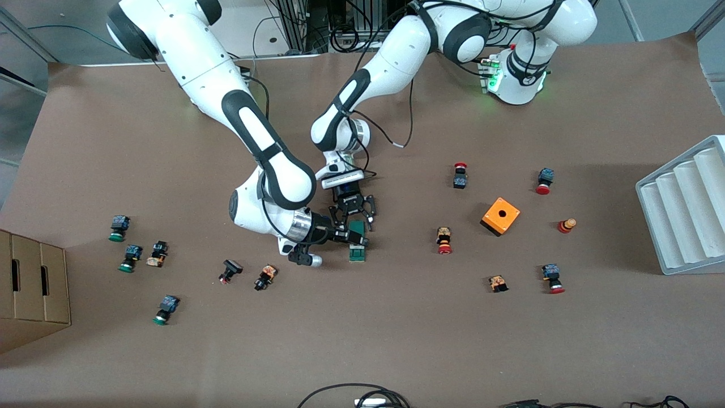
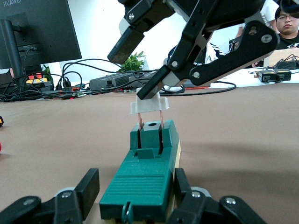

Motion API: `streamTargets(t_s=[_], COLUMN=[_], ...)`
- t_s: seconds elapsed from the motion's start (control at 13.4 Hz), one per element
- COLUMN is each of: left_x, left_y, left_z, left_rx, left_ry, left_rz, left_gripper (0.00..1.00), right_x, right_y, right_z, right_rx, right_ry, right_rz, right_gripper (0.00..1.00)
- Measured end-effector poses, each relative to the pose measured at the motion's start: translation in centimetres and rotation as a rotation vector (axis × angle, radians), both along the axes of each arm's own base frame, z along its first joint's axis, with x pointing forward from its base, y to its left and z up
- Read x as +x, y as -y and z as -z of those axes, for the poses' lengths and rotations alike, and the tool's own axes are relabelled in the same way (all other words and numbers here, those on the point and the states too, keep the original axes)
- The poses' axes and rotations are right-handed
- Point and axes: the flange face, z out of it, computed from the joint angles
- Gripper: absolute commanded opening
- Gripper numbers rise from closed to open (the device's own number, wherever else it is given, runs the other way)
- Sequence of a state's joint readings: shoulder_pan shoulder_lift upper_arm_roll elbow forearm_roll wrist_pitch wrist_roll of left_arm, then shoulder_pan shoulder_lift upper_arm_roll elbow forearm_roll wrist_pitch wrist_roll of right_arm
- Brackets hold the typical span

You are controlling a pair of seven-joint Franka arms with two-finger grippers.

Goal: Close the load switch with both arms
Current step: 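Press the white lever down flat with the right gripper fingertip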

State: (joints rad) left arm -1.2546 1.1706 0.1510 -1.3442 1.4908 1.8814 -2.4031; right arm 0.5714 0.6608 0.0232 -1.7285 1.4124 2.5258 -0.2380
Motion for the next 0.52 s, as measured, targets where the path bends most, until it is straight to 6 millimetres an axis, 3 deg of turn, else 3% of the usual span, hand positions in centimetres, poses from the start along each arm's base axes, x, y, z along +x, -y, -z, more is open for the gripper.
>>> streamTargets(t_s=[0.52], left_x=[0.0], left_y=[0.0], left_z=[0.0], left_rx=[0.0], left_ry=[0.0], left_rz=[0.0], left_gripper=[0.71], right_x=[0.87], right_y=[0.36], right_z=[0.53], right_rx=[-0.005], right_ry=[0.006], right_rz=[0.01], right_gripper=[0.49])
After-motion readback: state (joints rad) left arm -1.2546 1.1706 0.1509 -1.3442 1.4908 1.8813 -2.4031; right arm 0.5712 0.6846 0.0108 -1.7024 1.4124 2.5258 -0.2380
